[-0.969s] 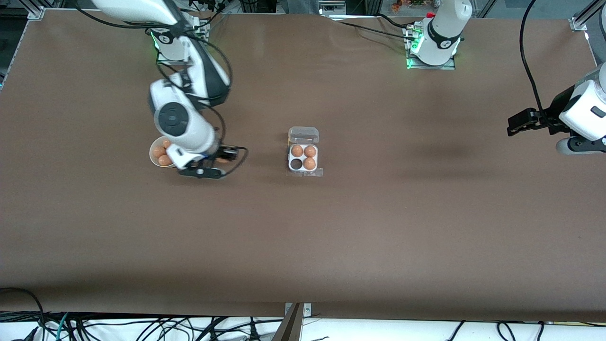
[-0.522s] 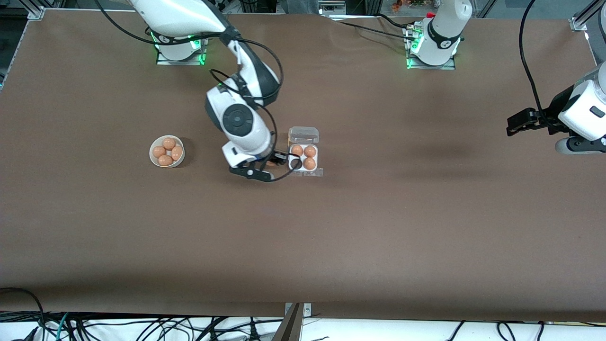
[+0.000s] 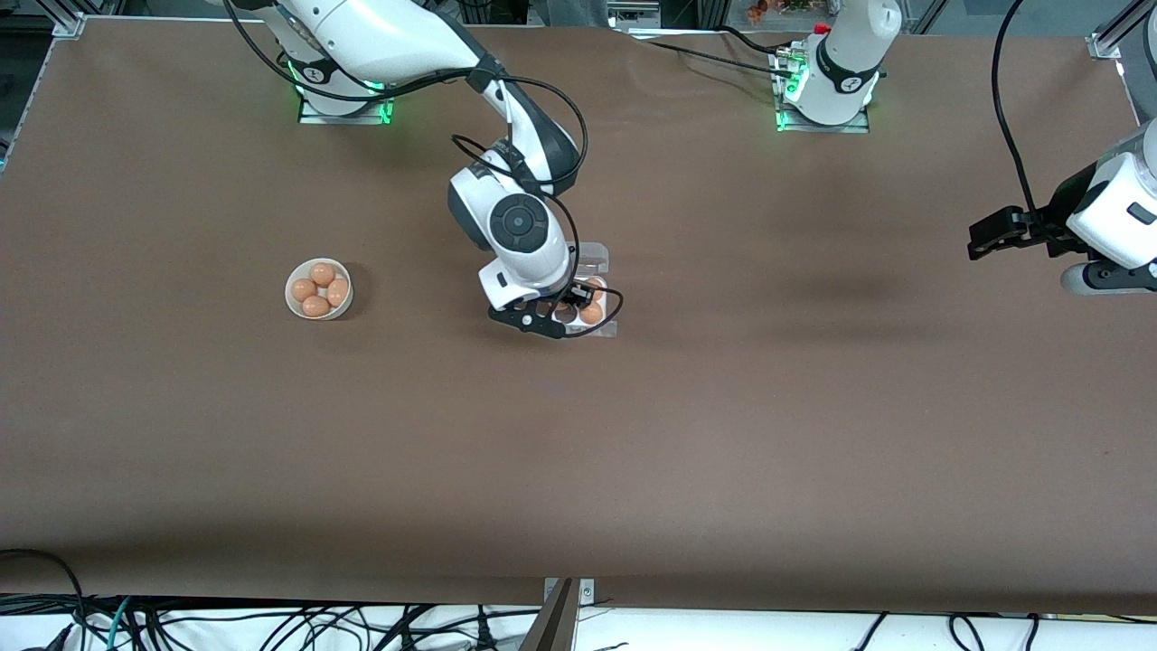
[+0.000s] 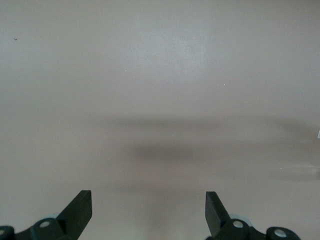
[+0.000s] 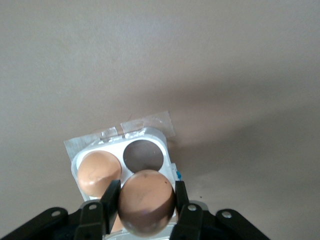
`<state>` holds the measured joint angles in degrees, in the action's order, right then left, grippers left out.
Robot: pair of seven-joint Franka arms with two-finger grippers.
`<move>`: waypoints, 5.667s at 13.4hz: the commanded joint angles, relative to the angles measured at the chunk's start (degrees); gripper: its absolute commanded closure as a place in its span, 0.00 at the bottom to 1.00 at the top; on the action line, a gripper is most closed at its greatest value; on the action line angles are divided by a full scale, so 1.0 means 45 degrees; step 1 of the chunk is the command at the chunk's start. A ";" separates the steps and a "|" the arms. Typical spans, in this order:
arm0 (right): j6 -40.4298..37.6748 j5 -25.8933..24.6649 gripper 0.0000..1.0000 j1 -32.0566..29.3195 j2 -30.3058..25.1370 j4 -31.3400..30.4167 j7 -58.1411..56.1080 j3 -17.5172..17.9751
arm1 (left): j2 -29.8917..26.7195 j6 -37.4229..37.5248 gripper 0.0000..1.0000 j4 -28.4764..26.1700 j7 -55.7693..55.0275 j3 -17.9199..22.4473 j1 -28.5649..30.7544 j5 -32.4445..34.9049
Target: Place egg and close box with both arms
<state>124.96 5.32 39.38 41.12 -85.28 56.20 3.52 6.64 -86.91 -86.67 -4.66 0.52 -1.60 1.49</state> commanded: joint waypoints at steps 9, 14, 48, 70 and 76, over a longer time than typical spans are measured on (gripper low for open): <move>0.0822 0.0107 0.91 0.0233 0.0842 0.0689 0.0188 -0.0117 | 0.0400 0.0152 0.00 0.0354 -0.0077 -0.0096 -0.0113 -0.0154; 0.0902 0.0107 0.52 0.0253 0.0960 0.0689 0.0168 -0.0117 | 0.0400 0.0152 0.00 0.0354 -0.0135 -0.0135 -0.0561 -0.0214; -0.5851 -0.0401 0.00 -0.7694 -0.9468 -0.2907 -1.1471 -0.2363 | 0.7117 -0.0118 0.82 0.1545 -0.6190 -0.0155 -0.8120 -0.7206; -0.6813 -0.0967 0.00 -0.7716 -0.8688 -0.1381 -1.1277 -0.2383 | 0.6631 -0.3012 0.01 0.3792 -0.6094 0.3576 -0.7850 -0.2956; -0.6813 -0.0928 0.00 -0.7735 -0.8689 -0.1382 -1.1277 -0.2383 | 0.6495 -0.2934 0.00 0.3889 -0.5624 0.3576 -0.6347 -0.2635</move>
<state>95.02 1.32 5.24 1.84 -92.49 5.62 -7.76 36.23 -101.31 -70.13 -31.24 16.96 -32.51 -11.86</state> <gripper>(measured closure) 0.000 0.000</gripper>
